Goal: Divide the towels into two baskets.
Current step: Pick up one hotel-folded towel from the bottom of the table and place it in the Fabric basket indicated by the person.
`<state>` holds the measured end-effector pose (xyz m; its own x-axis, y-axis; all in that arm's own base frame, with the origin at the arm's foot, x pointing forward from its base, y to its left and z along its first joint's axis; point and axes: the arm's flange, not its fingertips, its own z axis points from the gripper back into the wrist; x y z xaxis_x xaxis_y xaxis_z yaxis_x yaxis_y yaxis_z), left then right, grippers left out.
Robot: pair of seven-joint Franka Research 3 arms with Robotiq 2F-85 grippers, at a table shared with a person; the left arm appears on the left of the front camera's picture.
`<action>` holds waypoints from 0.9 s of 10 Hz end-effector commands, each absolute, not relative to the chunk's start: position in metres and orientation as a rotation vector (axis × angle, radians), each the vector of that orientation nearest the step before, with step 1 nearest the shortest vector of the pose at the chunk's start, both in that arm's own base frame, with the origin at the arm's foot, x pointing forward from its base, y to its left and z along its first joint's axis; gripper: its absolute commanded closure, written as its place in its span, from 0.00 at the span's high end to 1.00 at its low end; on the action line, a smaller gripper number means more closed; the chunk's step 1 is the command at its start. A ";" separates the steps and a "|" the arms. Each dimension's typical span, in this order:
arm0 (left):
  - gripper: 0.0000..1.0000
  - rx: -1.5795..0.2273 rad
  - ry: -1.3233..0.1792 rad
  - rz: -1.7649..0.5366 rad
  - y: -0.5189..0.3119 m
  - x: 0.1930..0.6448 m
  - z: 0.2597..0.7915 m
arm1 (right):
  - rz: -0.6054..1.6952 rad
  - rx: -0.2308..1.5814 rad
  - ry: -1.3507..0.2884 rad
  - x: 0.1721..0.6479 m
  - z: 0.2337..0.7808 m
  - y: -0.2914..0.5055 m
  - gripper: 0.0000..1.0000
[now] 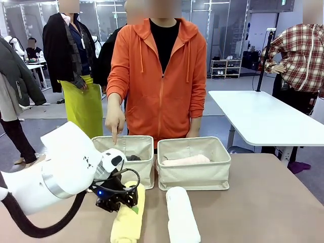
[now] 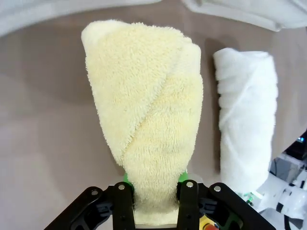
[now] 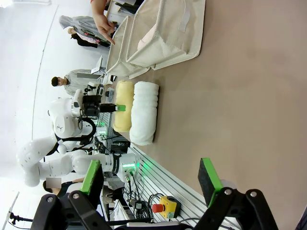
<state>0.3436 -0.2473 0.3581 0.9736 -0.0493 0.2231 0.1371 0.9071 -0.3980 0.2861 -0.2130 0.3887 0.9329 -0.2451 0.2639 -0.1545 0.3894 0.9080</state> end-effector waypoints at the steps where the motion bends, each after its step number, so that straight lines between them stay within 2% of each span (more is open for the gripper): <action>1: 0.22 -0.330 -0.266 -0.183 -0.228 0.310 0.410 | -0.053 1.182 -0.392 0.287 0.392 -0.212 1.00; 3: 0.22 -0.273 -0.338 -0.222 -0.228 0.306 0.438 | -0.053 1.182 -0.392 0.287 0.392 -0.212 1.00; 5: 0.22 -0.284 -0.360 -0.209 -0.227 0.303 0.444 | -0.053 1.182 -0.392 0.287 0.392 -0.212 1.00; 6: 0.22 -0.356 -0.344 -0.184 -0.228 0.302 0.439 | -0.053 1.182 -0.392 0.287 0.392 -0.212 1.00; 7: 0.22 -0.278 -0.370 -0.240 -0.238 0.316 0.449 | -0.053 1.182 -0.392 0.287 0.392 -0.212 1.00; 9: 0.22 -0.278 -0.370 -0.240 -0.238 0.316 0.449 | -0.053 1.182 -0.392 0.287 0.392 -0.212 1.00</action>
<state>0.3150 -0.2374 0.4478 0.9101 -0.1678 0.3790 0.2715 0.9322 -0.2392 0.2861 -0.2130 0.3888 0.9329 -0.2451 0.2639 -0.1546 0.3894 0.9080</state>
